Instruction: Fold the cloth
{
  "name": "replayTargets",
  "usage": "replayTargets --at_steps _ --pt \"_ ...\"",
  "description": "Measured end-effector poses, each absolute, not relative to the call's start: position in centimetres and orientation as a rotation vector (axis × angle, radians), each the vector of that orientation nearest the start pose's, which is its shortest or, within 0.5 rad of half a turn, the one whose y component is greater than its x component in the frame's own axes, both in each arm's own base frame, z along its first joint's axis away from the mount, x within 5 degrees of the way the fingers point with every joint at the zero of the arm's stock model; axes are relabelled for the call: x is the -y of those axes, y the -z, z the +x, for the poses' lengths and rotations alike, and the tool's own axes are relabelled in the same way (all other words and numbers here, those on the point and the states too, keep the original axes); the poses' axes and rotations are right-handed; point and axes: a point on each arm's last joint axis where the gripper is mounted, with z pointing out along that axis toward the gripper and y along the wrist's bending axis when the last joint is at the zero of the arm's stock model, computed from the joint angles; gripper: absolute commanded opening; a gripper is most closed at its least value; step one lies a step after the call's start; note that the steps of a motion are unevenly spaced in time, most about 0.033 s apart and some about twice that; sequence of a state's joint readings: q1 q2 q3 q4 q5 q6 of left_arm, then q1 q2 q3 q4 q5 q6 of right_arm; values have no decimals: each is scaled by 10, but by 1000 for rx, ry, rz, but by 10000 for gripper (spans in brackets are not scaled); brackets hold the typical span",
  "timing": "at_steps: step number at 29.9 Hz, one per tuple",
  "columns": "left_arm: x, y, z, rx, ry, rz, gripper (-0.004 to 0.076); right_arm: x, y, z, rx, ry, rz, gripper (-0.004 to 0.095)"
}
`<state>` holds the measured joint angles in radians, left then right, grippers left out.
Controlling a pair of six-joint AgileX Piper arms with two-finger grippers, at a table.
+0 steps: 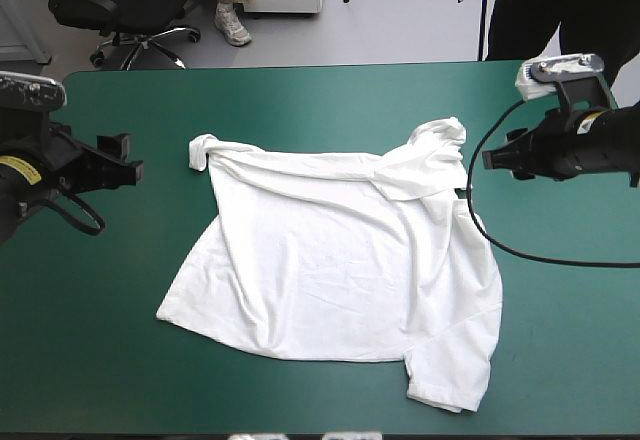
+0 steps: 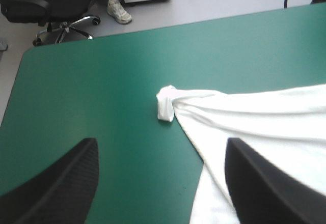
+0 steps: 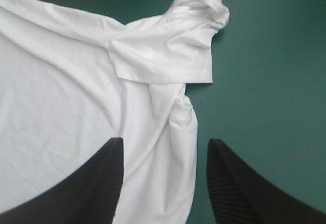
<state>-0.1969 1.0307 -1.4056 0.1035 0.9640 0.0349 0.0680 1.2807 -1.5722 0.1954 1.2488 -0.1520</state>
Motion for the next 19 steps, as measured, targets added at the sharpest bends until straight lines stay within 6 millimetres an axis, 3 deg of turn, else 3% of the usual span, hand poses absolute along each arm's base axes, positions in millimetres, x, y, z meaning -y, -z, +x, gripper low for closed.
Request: replayTargets --at_steps 10,19 --pt "33 -400 181 -2410 58 220 498 -32 -407 219 -2547 -242 -259 464" --pt "37 -315 183 -2728 74 216 482 -32 -403 219 -2559 -243 -258 462"
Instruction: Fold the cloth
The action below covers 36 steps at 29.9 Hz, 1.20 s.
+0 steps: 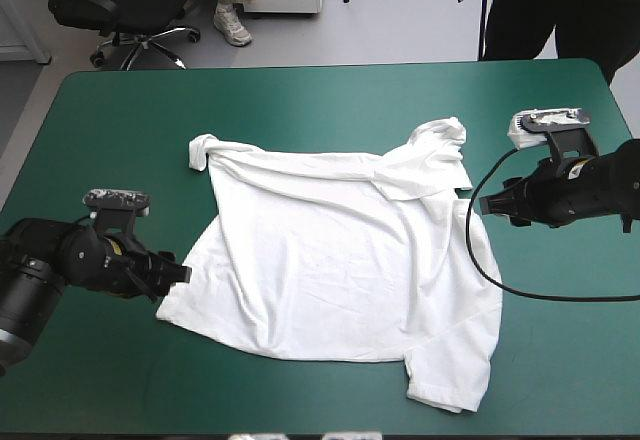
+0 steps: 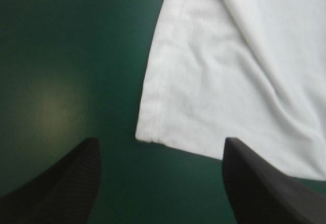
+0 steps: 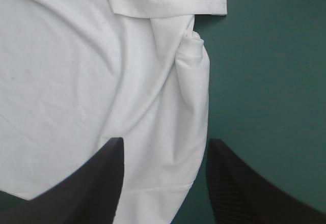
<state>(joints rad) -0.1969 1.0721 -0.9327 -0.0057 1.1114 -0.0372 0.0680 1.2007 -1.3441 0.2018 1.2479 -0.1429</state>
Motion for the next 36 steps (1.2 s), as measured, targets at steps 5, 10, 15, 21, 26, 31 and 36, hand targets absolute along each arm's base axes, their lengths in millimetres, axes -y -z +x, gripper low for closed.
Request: replayTargets --at_steps 5,10,15,21,26,31,36 --pt "37 -266 179 -2854 65 220 482 -32 -403 218 -2558 -243 -258 441" --pt "38 -236 185 -2938 56 211 482 -32 -403 218 -2558 -242 -260 425" --pt "41 -217 201 -2964 52 200 482 -32 -403 218 -2558 -242 -260 425" --pt "44 -201 213 -3020 51 186 425 -32 -403 218 -2558 -242 -260 418" --pt "46 -198 217 -3050 66 172 9 -32 -403 218 -2558 -242 -260 418" --pt "48 -198 219 -3042 87 155 -12 -32 -402 218 -2563 -234 -262 418" --pt "48 -198 219 -3041 89 150 -12 -32 -383 218 -2628 -207 -277 418"
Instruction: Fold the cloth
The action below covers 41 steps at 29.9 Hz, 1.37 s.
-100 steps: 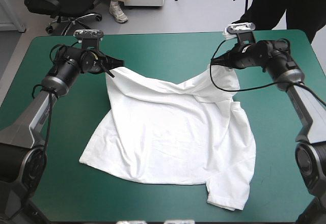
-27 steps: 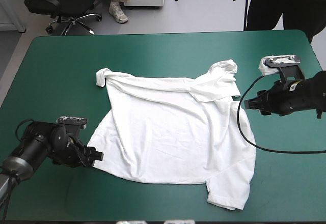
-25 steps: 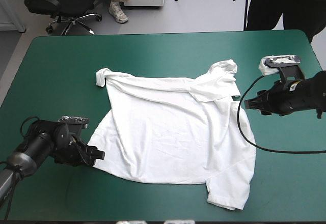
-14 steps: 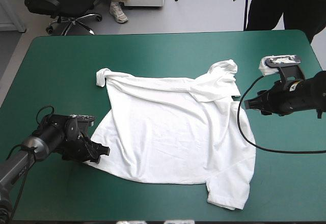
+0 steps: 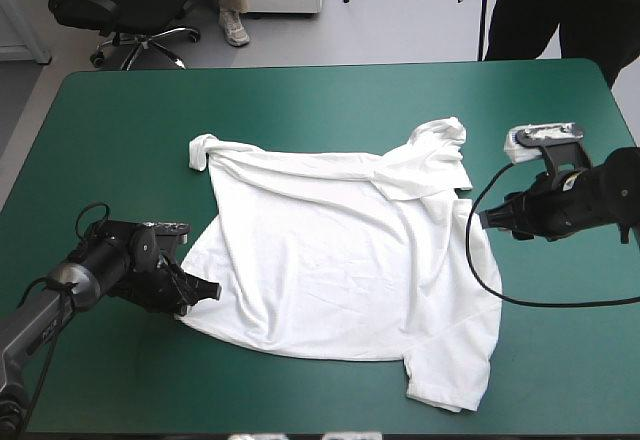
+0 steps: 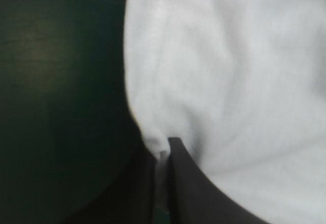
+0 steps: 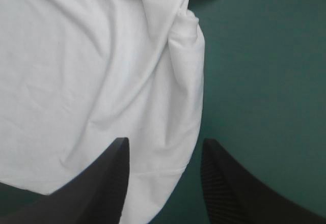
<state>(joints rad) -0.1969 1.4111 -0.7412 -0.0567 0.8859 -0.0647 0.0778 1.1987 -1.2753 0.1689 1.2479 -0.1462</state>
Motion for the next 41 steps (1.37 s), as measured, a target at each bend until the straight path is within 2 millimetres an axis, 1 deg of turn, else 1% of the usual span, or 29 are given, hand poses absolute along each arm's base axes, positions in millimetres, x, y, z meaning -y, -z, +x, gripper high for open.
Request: replayTargets --at_steps 3,5,9,11,16,21,24,27,30,34,36,38,41 --pt "48 -198 219 -3041 89 150 -12 -40 -368 215 -2679 -144 -356 423" --pt "48 -198 219 -3042 89 150 -12 -48 -357 212 -2713 -90 -412 453" --pt "48 -198 219 -3043 89 149 -12 -59 -335 206 -2767 -55 -456 629" --pt "48 -198 219 -3043 89 149 -12 -60 -321 204 -2801 -63 -414 660" --pt "48 -198 219 -3040 89 184 -12 -58 -287 198 -2873 -55 -271 648" --pt "48 -198 219 -3040 91 195 -13 -57 -257 191 -2909 -72 -218 648" --pt "48 -198 219 -3040 91 195 -13 -56 -240 186 -2926 -72 -180 624" --pt "48 -198 219 -3040 91 195 -12 -56 -227 181 -2935 -95 -146 587" --pt "48 -198 219 -3040 91 195 -12 -57 -218 179 -2926 -129 -123 585" --pt "48 -198 219 -3040 91 195 -13 -61 -208 186 -2932 -158 -107 578" --pt "48 -198 219 -3038 91 194 -14 -62 -204 189 -2962 -149 -110 538" --pt "48 -197 220 -3037 91 194 -14 -63 -201 193 -2999 -131 -127 410" --pt "48 -197 220 -3037 91 194 -14 -62 -198 197 -3047 -90 -195 111"
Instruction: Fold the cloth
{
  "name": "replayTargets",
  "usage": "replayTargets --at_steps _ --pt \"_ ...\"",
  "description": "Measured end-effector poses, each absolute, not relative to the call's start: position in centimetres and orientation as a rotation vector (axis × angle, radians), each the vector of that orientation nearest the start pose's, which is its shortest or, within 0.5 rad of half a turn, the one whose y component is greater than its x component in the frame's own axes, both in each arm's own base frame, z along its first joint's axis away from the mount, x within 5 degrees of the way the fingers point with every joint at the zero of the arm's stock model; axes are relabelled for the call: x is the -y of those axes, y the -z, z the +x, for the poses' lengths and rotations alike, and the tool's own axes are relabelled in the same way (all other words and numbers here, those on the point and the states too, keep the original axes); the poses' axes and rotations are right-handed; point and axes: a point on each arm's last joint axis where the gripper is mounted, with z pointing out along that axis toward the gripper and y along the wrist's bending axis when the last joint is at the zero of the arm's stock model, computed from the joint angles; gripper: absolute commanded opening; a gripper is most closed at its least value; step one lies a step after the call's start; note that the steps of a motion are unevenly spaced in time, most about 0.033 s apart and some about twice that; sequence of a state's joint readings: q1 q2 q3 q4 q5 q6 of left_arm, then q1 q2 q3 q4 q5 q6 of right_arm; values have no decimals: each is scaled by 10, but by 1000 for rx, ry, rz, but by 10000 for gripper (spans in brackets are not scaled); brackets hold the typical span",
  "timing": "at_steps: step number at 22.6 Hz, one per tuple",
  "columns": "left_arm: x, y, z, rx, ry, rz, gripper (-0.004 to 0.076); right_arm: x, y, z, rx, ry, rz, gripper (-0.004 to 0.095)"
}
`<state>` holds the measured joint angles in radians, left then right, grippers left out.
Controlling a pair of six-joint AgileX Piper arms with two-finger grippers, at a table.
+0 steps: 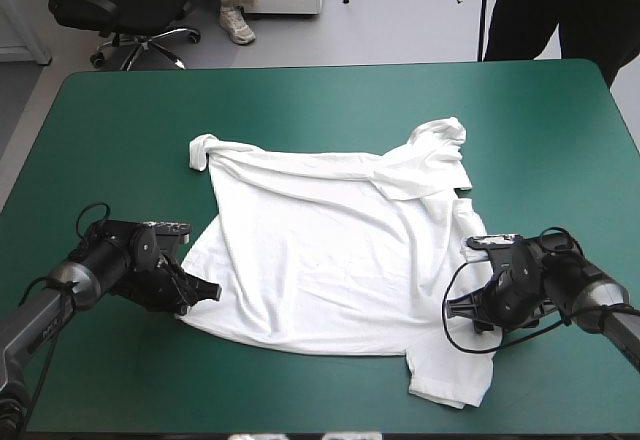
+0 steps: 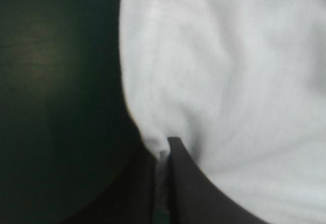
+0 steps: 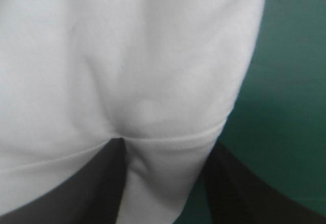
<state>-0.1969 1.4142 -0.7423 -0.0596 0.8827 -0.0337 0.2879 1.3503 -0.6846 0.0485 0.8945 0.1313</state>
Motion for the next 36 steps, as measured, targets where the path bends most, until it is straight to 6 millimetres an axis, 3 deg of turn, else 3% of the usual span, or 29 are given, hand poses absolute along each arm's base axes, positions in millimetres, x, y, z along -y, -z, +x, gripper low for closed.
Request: replayTargets --at_steps 1,7,10,12,15,19,27,30,36 --pt "48 -197 220 -3037 91 194 -14 -62 -197 198 -3051 -84 -217 -13" --pt "48 -200 222 -3040 87 201 -14 -67 -202 202 -3042 -161 -215 -18" --pt "49 -218 232 -3002 61 237 -15 -75 -223 217 -2942 -223 -199 -16" --pt "51 -251 245 -2891 68 238 -15 -79 -263 232 -2797 -244 -215 -17" --pt "53 -325 258 -2653 100 226 -15 -79 -333 244 -2575 -233 -269 -18" --pt "52 -422 254 -2323 135 203 -15 -79 -413 246 -2315 -220 -340 -17" --pt "49 -517 234 -1948 128 248 -15 -74 -502 233 -1964 -162 -427 -17" --pt "48 -569 212 -1701 148 269 -17 -69 -559 216 -1677 -117 -430 -17" --pt "45 -625 174 -1391 168 299 -17 -59 -614 187 -1359 -21 -439 -17"
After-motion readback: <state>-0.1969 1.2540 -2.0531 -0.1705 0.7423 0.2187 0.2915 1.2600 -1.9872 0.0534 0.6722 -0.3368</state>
